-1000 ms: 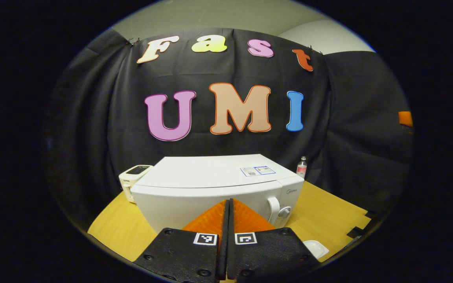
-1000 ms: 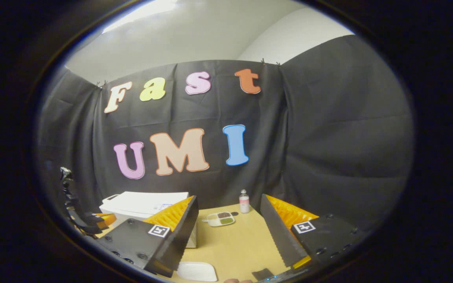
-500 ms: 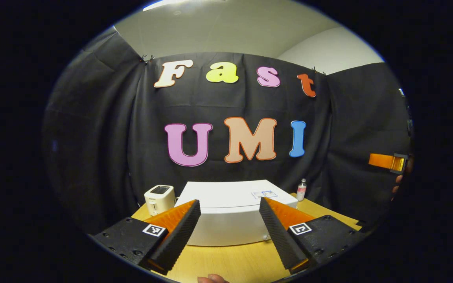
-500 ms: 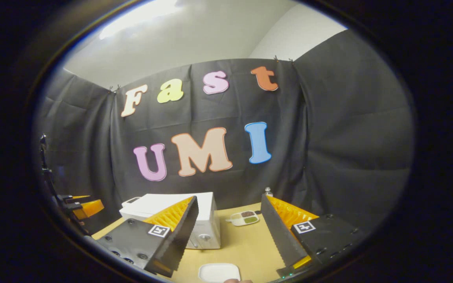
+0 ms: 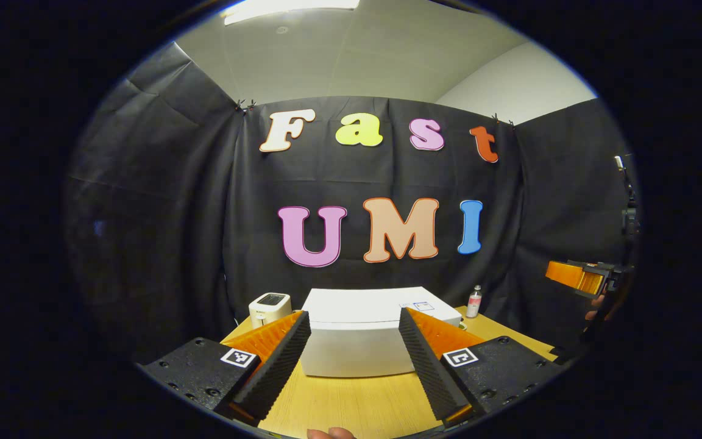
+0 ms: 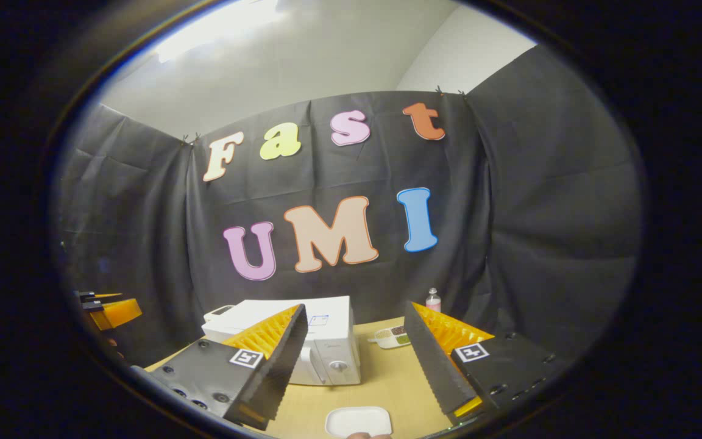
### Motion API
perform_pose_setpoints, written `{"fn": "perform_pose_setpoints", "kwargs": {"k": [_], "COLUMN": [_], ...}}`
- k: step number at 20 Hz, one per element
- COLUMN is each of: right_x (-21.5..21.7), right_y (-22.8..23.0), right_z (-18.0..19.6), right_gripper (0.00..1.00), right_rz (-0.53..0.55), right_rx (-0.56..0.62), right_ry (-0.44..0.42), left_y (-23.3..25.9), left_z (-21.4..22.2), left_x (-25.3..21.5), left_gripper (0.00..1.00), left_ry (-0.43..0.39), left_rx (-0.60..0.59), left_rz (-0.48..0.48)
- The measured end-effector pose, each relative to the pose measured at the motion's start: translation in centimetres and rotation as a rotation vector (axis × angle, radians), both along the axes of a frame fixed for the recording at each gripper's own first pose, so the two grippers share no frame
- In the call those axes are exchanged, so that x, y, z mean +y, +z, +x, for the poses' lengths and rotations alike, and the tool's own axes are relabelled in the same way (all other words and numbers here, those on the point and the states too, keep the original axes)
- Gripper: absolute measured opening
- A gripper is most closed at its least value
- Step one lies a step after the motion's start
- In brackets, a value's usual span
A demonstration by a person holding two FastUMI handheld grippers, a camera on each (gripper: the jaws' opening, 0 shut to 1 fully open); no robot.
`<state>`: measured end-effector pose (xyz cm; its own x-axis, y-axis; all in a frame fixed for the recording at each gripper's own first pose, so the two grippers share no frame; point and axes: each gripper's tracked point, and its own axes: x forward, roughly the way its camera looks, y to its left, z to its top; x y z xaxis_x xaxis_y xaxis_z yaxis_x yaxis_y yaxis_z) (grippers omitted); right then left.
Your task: Open the microwave oven with the left hand, put the food in, and close the microwave oven.
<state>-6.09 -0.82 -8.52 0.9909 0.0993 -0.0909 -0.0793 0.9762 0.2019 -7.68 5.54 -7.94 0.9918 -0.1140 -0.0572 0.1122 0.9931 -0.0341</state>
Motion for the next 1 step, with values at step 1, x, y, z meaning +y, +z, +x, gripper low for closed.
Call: {"fn": "perform_pose_setpoints", "kwargs": {"k": [1], "right_x": [0.13], "right_y": [-0.01], "right_z": [-0.06], "right_gripper": [0.88], "right_rz": [0.001], "right_rx": [-0.001], "right_ry": [0.002], "left_y": [0.26], "left_z": [0.05], "left_x": [0.39], "left_gripper": [0.95], "left_ry": [0.002], "left_rx": [-0.008], "left_rz": [0.011]}}
